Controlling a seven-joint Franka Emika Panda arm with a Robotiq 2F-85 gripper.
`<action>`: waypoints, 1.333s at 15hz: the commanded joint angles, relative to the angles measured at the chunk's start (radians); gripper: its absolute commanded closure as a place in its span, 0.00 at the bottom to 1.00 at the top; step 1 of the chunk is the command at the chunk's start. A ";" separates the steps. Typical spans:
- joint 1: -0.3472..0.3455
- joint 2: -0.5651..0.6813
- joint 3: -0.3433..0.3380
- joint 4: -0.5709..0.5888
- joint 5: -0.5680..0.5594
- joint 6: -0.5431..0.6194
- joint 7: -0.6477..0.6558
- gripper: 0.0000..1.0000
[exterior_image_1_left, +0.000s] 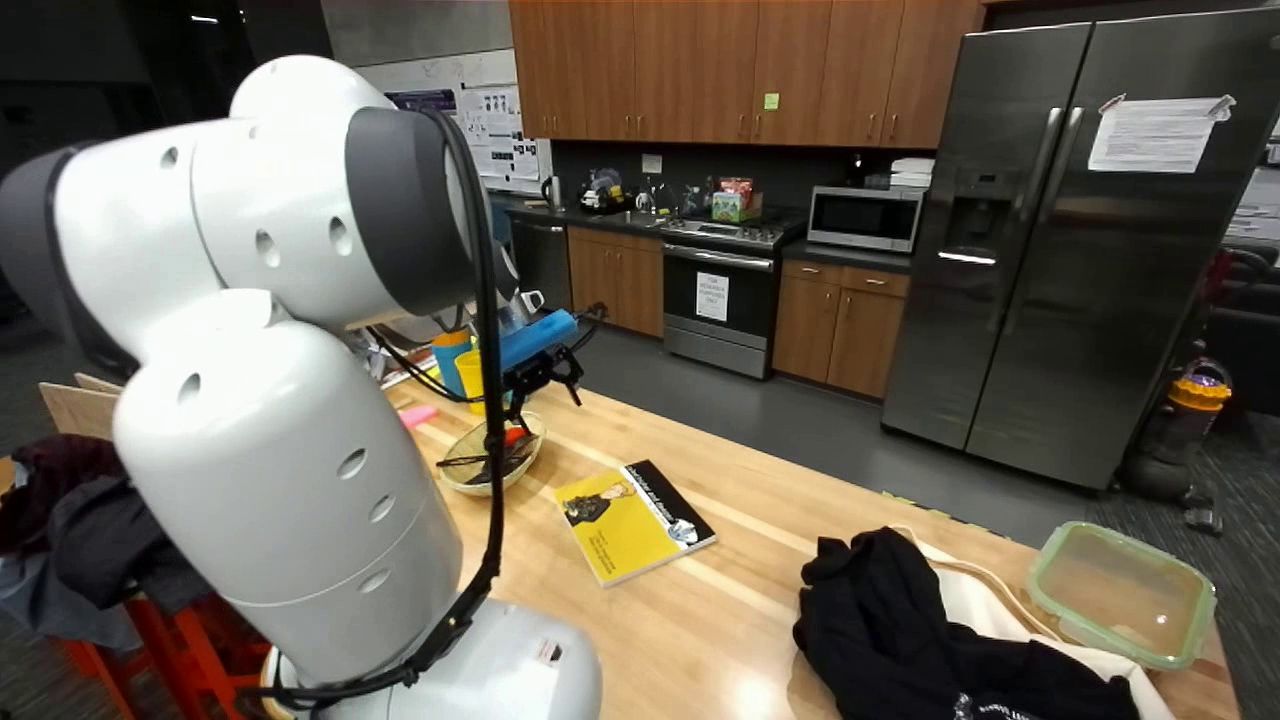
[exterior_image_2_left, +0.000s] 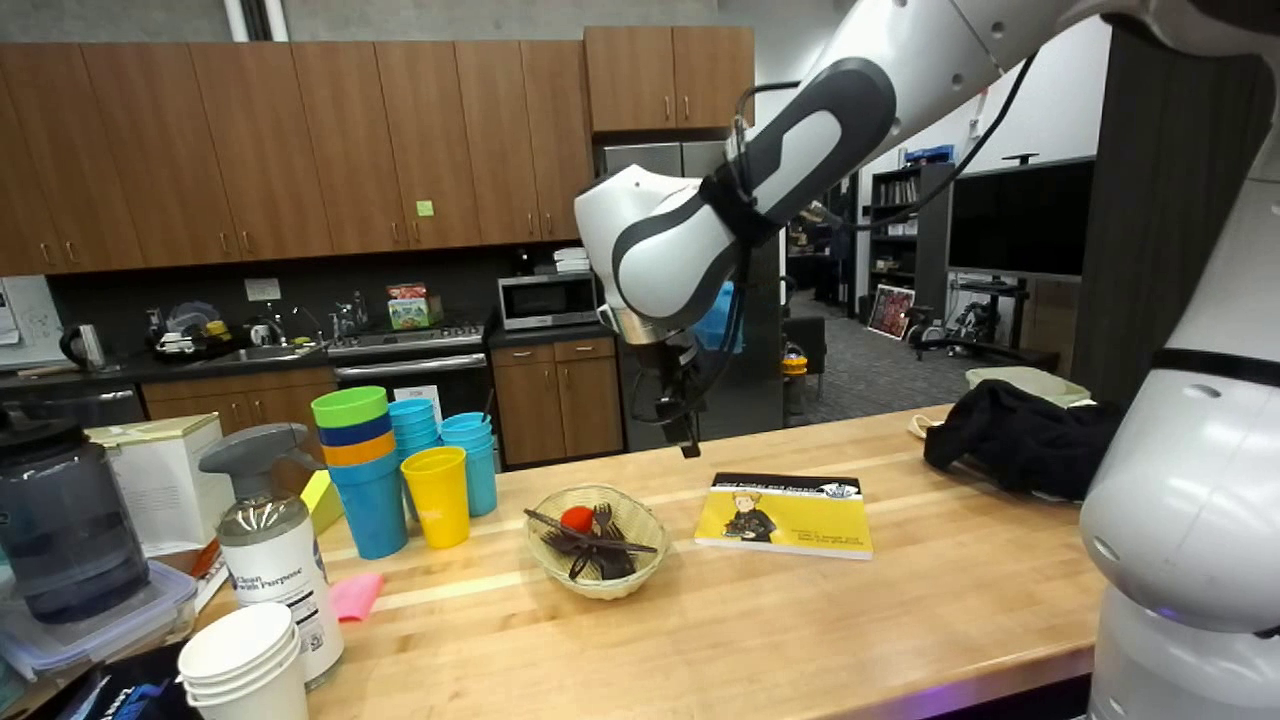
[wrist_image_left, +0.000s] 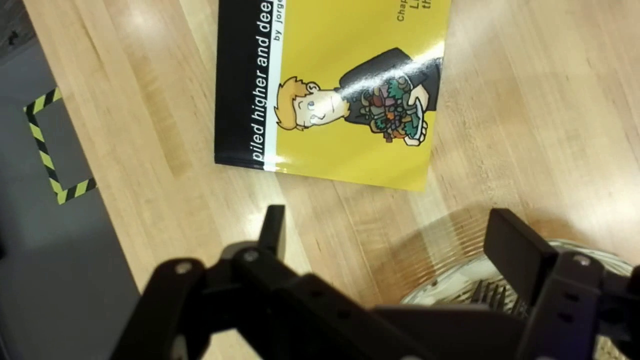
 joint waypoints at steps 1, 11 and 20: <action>0.013 0.080 0.024 0.127 -0.072 -0.102 -0.056 0.00; 0.040 0.233 0.046 0.317 -0.123 -0.167 -0.289 0.00; 0.009 0.289 0.007 0.286 -0.180 -0.159 -0.452 0.00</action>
